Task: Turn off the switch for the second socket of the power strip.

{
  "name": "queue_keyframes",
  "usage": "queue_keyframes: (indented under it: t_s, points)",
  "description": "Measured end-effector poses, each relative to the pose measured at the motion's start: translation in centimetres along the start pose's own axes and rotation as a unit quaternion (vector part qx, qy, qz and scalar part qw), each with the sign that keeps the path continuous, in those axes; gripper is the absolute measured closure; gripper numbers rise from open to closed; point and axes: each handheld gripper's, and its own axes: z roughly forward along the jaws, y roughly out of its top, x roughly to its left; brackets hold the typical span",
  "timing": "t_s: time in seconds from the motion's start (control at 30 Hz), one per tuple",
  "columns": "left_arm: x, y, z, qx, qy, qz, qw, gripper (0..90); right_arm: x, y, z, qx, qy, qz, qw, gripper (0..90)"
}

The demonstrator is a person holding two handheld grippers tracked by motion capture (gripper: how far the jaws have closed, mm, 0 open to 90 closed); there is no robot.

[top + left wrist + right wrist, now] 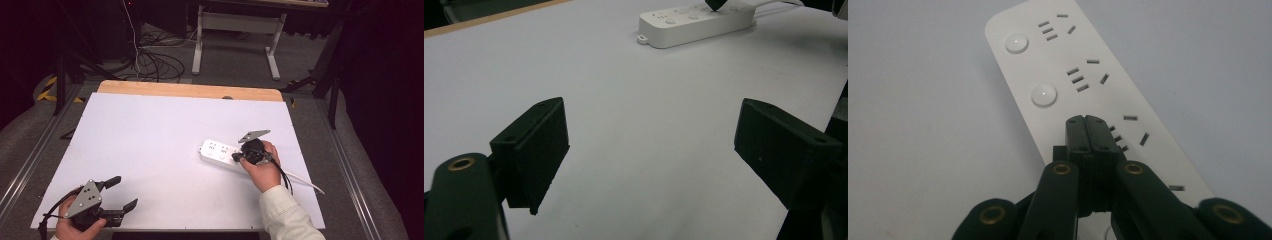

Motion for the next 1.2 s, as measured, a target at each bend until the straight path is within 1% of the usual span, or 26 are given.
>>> queue_keyframes:
  t_s: [0.17, 0.37, 0.77, 1.2]
  points:
    - [0.0, 0.0, -0.01, 0.0, 0.0, 0.0, 1.0, 14.7, 0.07, 0.01, 0.11, 0.002, -0.002, -0.003, 1.0, 90.0]
    - [-0.02, 0.0, 0.0, -0.001, 0.0, 0.001, 1.0, 14.7, 0.29, -0.06, 0.12, 0.003, -0.015, -0.016, 0.9998, 90.0]
    - [-0.06, -0.01, 0.03, 0.0, 0.0, 0.0, 1.0, 14.7, 0.46, -0.4, 0.2, -0.002, -0.019, -0.017, 0.9997, 90.0]
    - [-0.08, -0.02, 0.06, 0.001, 0.002, 0.001, 1.0, 14.8, 0.54, -0.46, 0.28, -0.002, -0.019, -0.018, 0.9997, 90.0]
